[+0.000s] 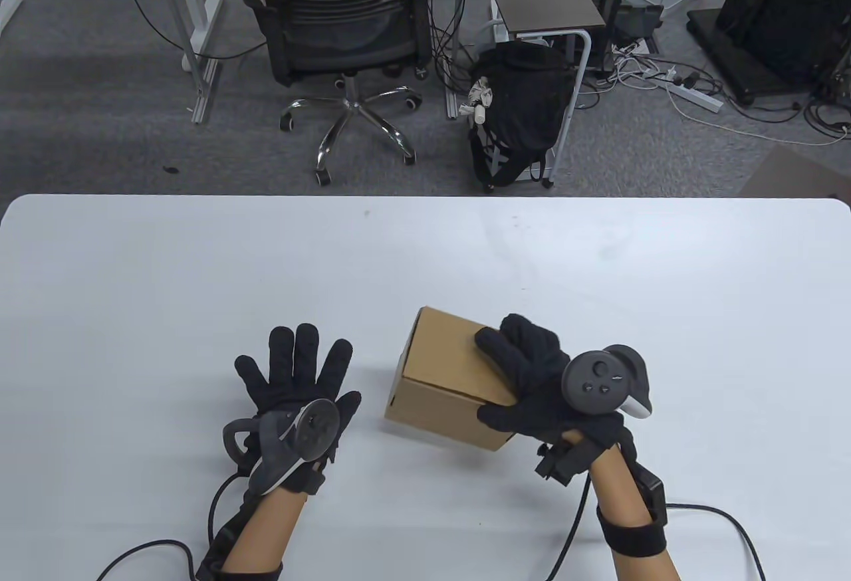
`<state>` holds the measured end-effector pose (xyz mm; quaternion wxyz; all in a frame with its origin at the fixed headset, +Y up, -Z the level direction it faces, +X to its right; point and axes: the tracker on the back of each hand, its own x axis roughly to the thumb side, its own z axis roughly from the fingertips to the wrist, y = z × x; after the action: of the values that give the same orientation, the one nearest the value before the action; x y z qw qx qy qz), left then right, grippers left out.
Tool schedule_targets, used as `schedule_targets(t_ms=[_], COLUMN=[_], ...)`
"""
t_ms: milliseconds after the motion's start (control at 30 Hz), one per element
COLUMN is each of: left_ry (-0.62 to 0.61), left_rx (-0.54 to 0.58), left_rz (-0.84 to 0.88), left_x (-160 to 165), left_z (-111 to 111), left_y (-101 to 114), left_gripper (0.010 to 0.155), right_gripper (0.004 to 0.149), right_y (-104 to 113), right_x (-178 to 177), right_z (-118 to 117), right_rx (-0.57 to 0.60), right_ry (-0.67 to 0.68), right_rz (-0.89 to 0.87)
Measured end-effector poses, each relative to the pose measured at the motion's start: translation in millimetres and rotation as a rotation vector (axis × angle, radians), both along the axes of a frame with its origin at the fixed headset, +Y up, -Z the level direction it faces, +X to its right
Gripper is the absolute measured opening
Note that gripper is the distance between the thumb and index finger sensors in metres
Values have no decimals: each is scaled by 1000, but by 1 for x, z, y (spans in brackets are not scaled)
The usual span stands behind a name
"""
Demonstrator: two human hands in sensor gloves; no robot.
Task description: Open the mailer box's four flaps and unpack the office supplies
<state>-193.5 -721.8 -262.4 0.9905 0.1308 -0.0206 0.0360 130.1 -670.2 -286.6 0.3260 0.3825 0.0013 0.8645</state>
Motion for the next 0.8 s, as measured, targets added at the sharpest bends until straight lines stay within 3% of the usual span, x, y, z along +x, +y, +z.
schedule_targets(t_ms=[100,200,400,500,600,667,733,800], left_ry=[14,21,-25,-187,-283,-352,-419,-482], left_rx=[0,-5,0,-19,60,95,101,52], left_rz=[2,11,105,266,326,277,248,243], left_x=[-3,-6,-6,3,17,27,35,44], left_z=[-1,-1,2,6,17,23,26,27], left_y=[0,-1,8,20,32,37,37,33], left_gripper=[74,74,73,66,63,62,65,68], right_gripper=[96,94,96,99,106,107,108,110], right_y=[-11,-30,4,2,-25,-47,-58,-66], right_x=[-17,-17,27,46,55,52,47,40], right_z=[5,3,5,-1,-6,-5,-4,-4], right_rx=[44,10,-12,-128,-175,-311,-407,-407], right_ry=[58,50,-41,-37,19,72,106,123], right_rz=[137,260,-88,-171,-242,-276,-296,-321])
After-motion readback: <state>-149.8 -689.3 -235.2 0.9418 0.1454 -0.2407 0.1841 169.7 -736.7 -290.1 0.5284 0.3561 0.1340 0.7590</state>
